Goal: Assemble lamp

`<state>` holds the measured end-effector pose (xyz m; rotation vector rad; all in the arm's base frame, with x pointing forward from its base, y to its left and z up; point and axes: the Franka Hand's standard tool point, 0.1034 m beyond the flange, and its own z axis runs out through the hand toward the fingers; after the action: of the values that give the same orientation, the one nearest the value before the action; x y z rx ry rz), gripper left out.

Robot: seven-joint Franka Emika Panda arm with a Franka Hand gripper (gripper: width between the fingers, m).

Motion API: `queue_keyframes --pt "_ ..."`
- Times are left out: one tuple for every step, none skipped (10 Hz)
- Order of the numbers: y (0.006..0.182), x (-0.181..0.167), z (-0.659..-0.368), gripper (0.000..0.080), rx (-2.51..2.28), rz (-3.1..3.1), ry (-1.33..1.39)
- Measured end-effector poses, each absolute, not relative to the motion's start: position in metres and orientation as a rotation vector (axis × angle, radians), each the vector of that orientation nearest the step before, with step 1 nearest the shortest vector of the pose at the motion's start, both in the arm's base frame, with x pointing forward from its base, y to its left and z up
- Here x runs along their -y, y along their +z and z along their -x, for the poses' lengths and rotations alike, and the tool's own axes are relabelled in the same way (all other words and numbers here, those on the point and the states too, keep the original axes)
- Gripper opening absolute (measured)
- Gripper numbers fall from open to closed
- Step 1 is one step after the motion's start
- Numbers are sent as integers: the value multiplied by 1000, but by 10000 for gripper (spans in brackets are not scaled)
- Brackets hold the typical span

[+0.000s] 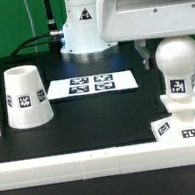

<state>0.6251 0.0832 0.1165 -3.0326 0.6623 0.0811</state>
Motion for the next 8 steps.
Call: queue_keyframes --pt "116 -84 -625 579 -738 3014 84" --pt "116 -84 -625 579 -817 2989 89" --pt "116 -86 -625 579 -937 2951 95" --pt "116 -87 -625 579 -1069 2892 105" --pt "115 -87 -625 579 -1277 2772 134" --pt "114 -88 -625 579 -1460 2659 162" --pt "114 -90 -625 579 -1604 2562 184" --pt "114 -92 -625 579 -1711 2480 203"
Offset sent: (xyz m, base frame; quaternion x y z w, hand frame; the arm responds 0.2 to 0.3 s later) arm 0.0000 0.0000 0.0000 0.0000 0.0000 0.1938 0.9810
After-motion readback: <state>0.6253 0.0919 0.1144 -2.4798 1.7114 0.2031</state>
